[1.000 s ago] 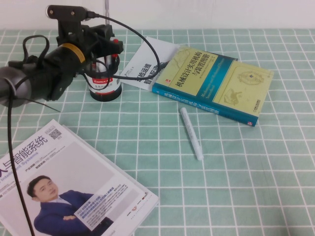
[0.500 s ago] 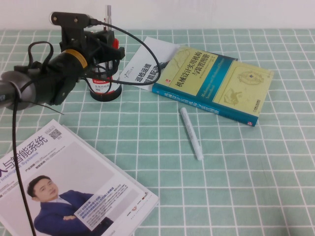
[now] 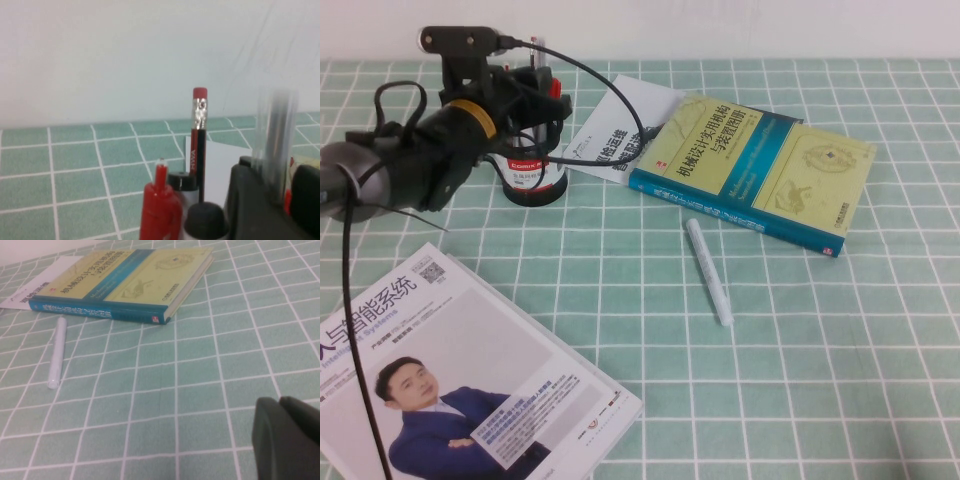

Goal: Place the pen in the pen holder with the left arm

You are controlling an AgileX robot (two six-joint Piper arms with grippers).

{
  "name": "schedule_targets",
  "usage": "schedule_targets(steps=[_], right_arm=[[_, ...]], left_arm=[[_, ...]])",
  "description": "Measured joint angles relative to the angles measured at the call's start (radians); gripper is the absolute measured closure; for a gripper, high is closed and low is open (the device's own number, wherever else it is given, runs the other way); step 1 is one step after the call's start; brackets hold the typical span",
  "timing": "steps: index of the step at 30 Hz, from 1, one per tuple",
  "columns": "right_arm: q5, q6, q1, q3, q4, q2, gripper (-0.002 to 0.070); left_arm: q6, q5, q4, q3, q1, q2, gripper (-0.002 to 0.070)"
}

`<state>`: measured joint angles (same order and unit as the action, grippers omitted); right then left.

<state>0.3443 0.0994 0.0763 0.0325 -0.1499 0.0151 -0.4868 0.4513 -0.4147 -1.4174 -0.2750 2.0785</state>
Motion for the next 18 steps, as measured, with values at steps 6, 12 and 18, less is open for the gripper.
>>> schedule_targets(steps=[6, 12, 18], right_arm=[[0.0, 0.0, 0.0, 0.0, 0.0, 0.0, 0.0696], [0.0, 0.0, 0.0, 0.0, -0.002, 0.0, 0.0696], [0.0, 0.0, 0.0, 0.0, -0.002, 0.0, 0.0696]], left_arm=[[-0.015, -0.031, 0.0, 0.0, 0.0, -0.024, 0.0432], [-0.021, -0.102, -0.008, 0.0, 0.0, -0.112, 0.0423], [-0.026, -0.249, -0.121, 0.035, -0.023, -0.321, 0.0565]])
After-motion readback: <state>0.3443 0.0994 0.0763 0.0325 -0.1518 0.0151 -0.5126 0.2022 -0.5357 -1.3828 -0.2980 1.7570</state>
